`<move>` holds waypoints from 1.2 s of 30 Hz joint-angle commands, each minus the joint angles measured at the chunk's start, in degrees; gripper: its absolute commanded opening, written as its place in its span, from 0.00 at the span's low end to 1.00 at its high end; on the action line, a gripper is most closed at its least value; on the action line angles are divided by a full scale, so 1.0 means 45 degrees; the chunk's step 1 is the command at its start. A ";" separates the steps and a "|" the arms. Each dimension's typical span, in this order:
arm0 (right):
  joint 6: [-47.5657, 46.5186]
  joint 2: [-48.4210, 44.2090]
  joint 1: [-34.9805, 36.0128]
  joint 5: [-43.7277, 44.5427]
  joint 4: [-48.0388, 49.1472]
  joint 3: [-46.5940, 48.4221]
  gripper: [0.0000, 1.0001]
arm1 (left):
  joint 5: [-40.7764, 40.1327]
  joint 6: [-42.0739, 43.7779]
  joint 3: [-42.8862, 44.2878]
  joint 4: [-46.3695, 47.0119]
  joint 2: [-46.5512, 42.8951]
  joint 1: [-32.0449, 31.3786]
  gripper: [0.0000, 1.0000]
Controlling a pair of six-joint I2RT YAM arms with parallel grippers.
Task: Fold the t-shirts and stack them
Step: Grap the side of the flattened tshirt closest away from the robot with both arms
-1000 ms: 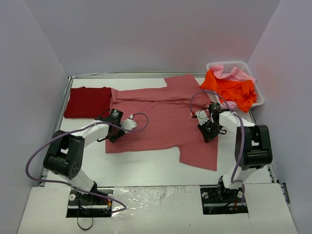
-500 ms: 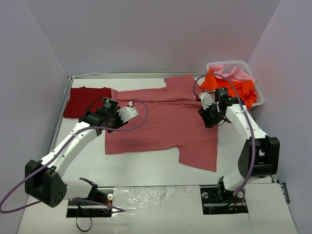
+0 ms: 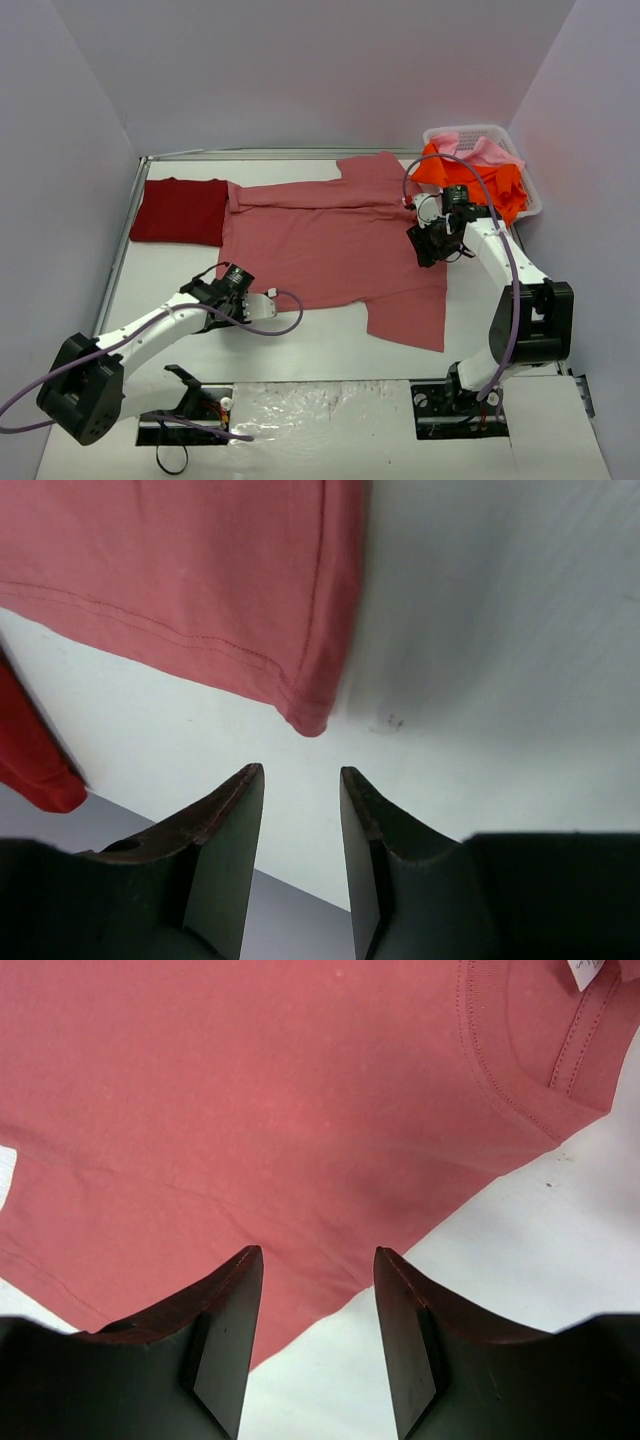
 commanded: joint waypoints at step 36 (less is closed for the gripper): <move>0.0579 0.0599 -0.0203 0.0104 0.0727 -0.0621 0.46 | -0.0506 0.1077 -0.1015 0.3630 0.2221 0.0023 0.03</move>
